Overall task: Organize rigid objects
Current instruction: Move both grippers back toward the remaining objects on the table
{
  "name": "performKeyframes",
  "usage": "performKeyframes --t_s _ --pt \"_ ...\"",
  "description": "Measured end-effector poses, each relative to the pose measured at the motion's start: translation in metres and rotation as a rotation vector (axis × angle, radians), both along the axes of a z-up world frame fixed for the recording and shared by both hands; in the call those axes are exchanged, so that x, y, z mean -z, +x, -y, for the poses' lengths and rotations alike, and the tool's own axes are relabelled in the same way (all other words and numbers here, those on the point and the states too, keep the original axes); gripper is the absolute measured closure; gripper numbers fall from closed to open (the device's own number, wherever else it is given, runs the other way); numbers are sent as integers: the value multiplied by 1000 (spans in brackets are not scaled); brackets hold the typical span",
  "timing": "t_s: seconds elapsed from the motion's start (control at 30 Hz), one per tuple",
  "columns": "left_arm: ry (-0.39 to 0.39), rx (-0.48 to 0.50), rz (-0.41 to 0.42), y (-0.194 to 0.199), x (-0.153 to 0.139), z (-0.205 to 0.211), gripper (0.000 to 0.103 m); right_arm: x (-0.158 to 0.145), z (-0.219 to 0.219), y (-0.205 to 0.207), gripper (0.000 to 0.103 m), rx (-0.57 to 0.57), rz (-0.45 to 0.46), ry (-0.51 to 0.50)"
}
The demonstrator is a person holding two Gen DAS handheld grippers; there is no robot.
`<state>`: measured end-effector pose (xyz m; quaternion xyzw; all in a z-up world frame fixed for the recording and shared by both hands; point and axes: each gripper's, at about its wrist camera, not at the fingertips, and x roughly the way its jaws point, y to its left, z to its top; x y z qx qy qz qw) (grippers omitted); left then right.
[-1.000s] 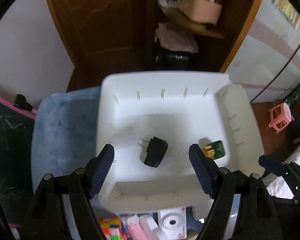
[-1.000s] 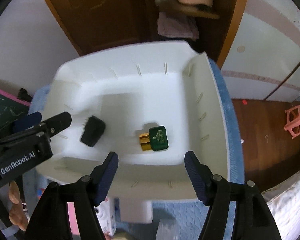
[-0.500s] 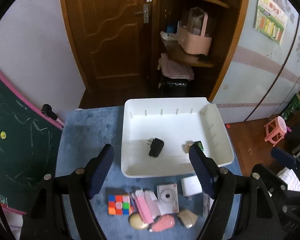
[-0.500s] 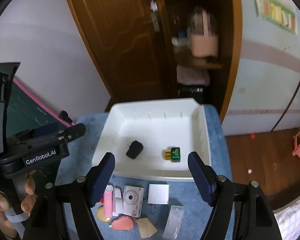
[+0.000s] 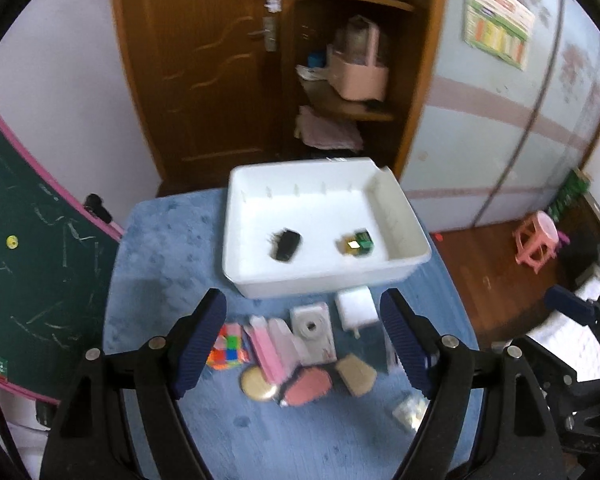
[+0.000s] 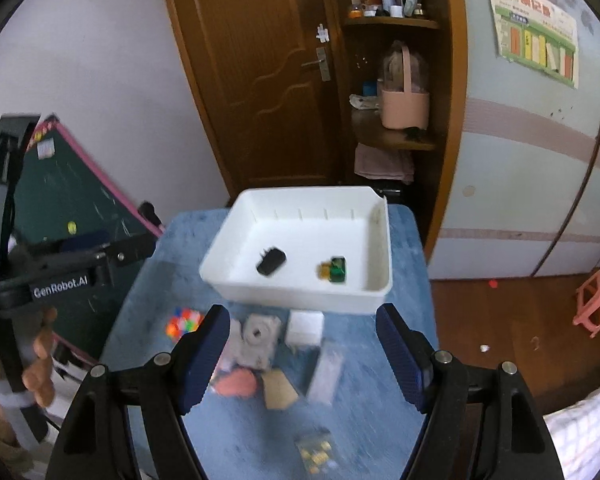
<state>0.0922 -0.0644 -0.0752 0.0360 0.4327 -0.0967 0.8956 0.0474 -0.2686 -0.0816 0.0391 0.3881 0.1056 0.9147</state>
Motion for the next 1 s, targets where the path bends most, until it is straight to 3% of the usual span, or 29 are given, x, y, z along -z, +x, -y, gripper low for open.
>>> performKeyframes --t_s 0.27,0.47,0.77,1.0 --pt "15 144 -35 -22 40 20 21 42 1 -52 21 -8 -55 -57" --pt "87 339 -58 -29 86 41 21 85 -3 -74 21 -38 -92 -74" --pt "90 532 -250 -6 165 57 21 157 -14 -79 21 -58 -148 -68" --pt "23 606 -369 7 186 61 22 190 -12 -70 21 -39 -174 -34"
